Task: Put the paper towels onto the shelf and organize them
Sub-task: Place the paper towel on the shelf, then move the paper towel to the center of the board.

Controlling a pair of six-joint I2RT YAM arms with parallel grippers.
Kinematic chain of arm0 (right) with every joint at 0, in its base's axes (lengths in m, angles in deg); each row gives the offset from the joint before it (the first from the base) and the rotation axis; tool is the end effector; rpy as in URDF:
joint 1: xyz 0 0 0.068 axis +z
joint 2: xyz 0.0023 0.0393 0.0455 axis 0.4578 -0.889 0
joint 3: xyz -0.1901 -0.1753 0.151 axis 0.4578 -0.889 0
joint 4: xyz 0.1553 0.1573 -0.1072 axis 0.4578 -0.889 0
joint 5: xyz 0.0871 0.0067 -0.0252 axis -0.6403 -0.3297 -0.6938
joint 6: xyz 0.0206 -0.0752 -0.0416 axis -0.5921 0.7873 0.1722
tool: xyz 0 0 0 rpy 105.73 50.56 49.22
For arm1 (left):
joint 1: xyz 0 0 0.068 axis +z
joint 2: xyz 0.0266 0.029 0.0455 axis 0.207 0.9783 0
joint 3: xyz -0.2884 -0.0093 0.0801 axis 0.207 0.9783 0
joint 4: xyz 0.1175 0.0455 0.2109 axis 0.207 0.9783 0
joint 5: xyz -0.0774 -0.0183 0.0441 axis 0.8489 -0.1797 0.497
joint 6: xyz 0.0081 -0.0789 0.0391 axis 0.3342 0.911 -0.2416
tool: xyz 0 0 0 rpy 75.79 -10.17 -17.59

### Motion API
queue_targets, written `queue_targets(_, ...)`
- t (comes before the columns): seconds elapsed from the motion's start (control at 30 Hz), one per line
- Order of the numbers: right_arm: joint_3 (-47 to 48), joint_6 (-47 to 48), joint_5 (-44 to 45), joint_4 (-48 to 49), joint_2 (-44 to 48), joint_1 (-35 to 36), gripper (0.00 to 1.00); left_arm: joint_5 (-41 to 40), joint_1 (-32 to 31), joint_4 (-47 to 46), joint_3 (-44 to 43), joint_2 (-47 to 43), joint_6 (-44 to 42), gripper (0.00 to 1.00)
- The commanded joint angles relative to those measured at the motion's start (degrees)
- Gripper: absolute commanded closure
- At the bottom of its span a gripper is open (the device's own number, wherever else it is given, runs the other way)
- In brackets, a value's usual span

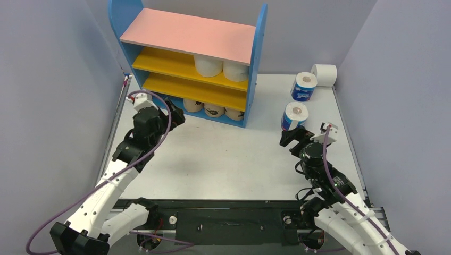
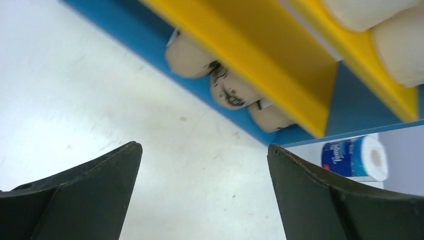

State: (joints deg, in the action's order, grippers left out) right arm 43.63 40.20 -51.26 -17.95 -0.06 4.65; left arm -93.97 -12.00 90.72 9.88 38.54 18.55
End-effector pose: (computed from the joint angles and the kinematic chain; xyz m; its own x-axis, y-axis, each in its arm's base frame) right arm 0.1306 0.0422 0.2812 -0.3147 0.5382 -0.7819 0.0989 0.8378 0.5369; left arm 0.2102 -0.0638 0.3628 -0.2885 -0.5167 -0.8061 -0.1245 0.8550 -0.5035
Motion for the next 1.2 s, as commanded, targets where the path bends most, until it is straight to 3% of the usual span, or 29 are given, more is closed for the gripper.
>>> queue_targets(0.0,8.7,-1.5,7.6,-2.8,-4.3,-2.2,0.11,-5.1,-1.0,11.6,2.9,-3.5,6.7,0.04)
queue_targets(0.3,19.1,-5.0,-2.6,-5.3,-18.5,-17.9,0.13,-4.3,-2.9,12.6,9.8,-6.2,9.0,0.04)
queue_targets(0.6,22.3,-4.5,-5.4,4.4,-29.7,-27.6,0.17,4.7,-4.1,8.6,14.4,-7.9,10.0,0.04)
queue_targets(0.9,33.0,-4.7,-5.6,5.7,-47.5,-32.5,0.2,10.3,-4.3,4.4,18.5,-7.2,12.4,0.04)
queue_targets(1.17,40.9,2.5,-8.9,0.8,-58.2,-33.8,0.24,11.7,-4.4,0.7,22.6,-7.2,16.1,0.04)
